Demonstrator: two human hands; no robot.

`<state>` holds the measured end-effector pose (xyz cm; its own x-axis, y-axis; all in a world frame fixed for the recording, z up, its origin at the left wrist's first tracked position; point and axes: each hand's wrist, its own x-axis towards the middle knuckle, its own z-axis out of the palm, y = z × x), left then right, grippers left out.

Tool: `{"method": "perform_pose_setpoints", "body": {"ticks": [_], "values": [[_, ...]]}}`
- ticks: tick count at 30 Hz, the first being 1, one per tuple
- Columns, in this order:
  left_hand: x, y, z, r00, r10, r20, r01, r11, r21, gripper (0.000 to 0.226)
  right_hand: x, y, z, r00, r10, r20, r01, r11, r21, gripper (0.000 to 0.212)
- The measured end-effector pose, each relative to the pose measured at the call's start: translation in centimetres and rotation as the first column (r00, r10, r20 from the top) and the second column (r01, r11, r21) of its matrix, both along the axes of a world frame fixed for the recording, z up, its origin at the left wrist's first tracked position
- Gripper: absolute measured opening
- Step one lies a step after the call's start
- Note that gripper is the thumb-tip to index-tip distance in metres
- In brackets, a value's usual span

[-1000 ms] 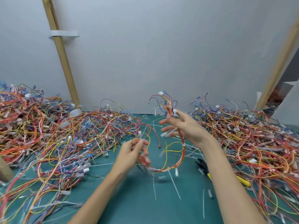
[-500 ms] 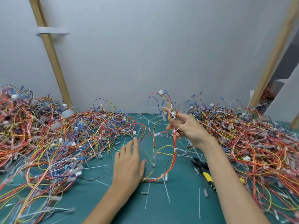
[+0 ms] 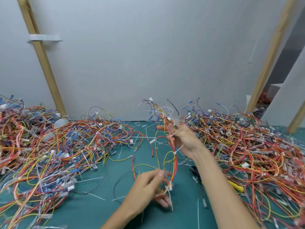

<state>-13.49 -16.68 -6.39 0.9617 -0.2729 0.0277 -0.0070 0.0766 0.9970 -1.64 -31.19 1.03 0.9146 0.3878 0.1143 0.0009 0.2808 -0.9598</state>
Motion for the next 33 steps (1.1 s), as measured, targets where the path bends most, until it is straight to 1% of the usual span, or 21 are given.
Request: {"method": "perform_pose_setpoints", "body": {"ticks": [2, 3, 5, 6, 8, 10, 12, 13, 14, 15, 16, 17, 18, 20, 22, 24, 25, 27, 29, 31, 33], "values": [[-0.3, -0.4, 0.3, 0.983, -0.159, -0.092, 0.147, 0.982, -0.122, 0.048, -0.1, 0.3, 0.0, 1.0, 0.02, -0.017, -0.019, 0.998, 0.059, 0.017], [-0.5, -0.7, 0.4, 0.966, -0.23, -0.115, 0.206, 0.959, -0.194, 0.045, -0.1, 0.5, 0.0, 1.0, 0.01, -0.006, -0.01, 0.998, 0.057, 0.019], [-0.9, -1.1, 0.4, 0.926, -0.359, -0.119, 0.311, 0.901, -0.302, 0.04, -0.1, 0.9, -0.2, 1.0, -0.023, 0.016, 0.022, 0.999, 0.043, 0.025], [-1.0, -1.3, 0.3, 0.905, -0.413, -0.104, 0.363, 0.876, -0.316, 0.04, 0.1, 1.0, -0.4, 0.999, -0.043, 0.01, 0.042, 0.998, 0.052, 0.029], [-1.1, -1.5, 0.1, 0.887, -0.461, -0.041, 0.44, 0.867, -0.236, 0.041, 0.4, 1.2, -0.8, 0.994, -0.099, -0.05, 0.102, 0.992, 0.073, 0.04], [-1.2, -1.6, 0.0, 0.9, -0.426, 0.087, 0.432, 0.9, -0.058, 0.04, 0.7, 1.2, -1.2, 0.979, -0.159, -0.128, 0.17, 0.982, 0.083, 0.046], [-1.3, -1.4, 0.1, 0.908, -0.363, 0.211, 0.341, 0.931, 0.134, 0.039, 0.7, 1.2, -1.6, 0.965, -0.202, -0.166, 0.22, 0.97, 0.098, 0.043], [-1.2, -1.2, 0.2, 0.906, -0.319, 0.279, 0.249, 0.933, 0.261, 0.039, 0.8, 1.2, -1.8, 0.962, -0.215, -0.168, 0.235, 0.965, 0.112, 0.04], [-1.2, -0.9, 0.2, 0.892, -0.271, 0.361, 0.112, 0.908, 0.404, 0.038, 0.8, 1.3, -1.9, 0.962, -0.219, -0.162, 0.241, 0.962, 0.127, 0.036], [-1.1, -0.5, 0.4, 0.854, -0.243, 0.46, -0.05, 0.843, 0.536, 0.036, 0.8, 1.3, -2.0, 0.963, -0.22, -0.156, 0.241, 0.961, 0.137, 0.033], [-1.0, -0.2, 0.5, 0.788, -0.248, 0.564, -0.205, 0.758, 0.619, 0.035, 0.8, 1.4, -2.1, 0.963, -0.22, -0.156, 0.242, 0.96, 0.144, 0.03], [-0.8, 0.1, 0.5, 0.71, -0.28, 0.646, -0.327, 0.681, 0.655, 0.034, 0.8, 1.5, -2.2, 0.961, -0.225, -0.16, 0.249, 0.957, 0.152, 0.029], [-0.8, 0.3, 0.4, 0.646, -0.319, 0.694, -0.408, 0.624, 0.666, 0.034, 0.8, 1.6, -2.3, 0.957, -0.235, -0.167, 0.262, 0.952, 0.16, 0.029], [-0.9, 0.0, 0.2, 0.572, -0.371, 0.731, -0.474, 0.578, 0.664, 0.035, 1.0, 1.6, -2.4, 0.948, -0.255, -0.189, 0.288, 0.942, 0.174, 0.037], [-1.2, -0.4, -0.2, 0.531, -0.405, 0.744, -0.511, 0.547, 0.663, 0.033, 1.1, 1.6, -2.5, 0.947, -0.252, -0.201, 0.289, 0.94, 0.182, 0.039], [-1.4, -0.7, -0.4, 0.544, -0.419, 0.727, -0.53, 0.499, 0.685, 0.033, 1.2, 1.4, -2.7, 0.951, -0.249, -0.181, 0.281, 0.943, 0.176, 0.027], [-1.4, -0.7, -0.5, 0.575, -0.41, 0.708, -0.526, 0.477, 0.704, 0.038, 1.3, 1.2, -2.8, 0.955, -0.246, -0.168, 0.275, 0.945, 0.18, 0.02], [-1.2, -0.4, -0.4, 0.678, -0.339, 0.652, -0.503, 0.433, 0.748, 0.055, 1.4, 0.8, -2.9, 0.961, -0.234, -0.147, 0.258, 0.95, 0.175, 0.015], [-0.8, 0.2, -0.4, 0.771, -0.25, 0.585, -0.455, 0.428, 0.781, 0.067, 1.6, 0.5, -2.9, 0.966, -0.223, -0.127, 0.241, 0.959, 0.146, 0.015], [-0.4, 0.8, -0.4, 0.779, -0.151, 0.608, -0.484, 0.473, 0.737, 0.059, 1.7, 0.3, -2.9, 0.971, -0.212, -0.112, 0.225, 0.967, 0.117, 0.015], [0.2, 1.6, -0.1, 0.753, -0.047, 0.656, -0.533, 0.541, 0.651, 0.033, 1.7, 0.3, -2.9, 0.974, -0.194, -0.116, 0.208, 0.97, 0.129, 0.015]]}}
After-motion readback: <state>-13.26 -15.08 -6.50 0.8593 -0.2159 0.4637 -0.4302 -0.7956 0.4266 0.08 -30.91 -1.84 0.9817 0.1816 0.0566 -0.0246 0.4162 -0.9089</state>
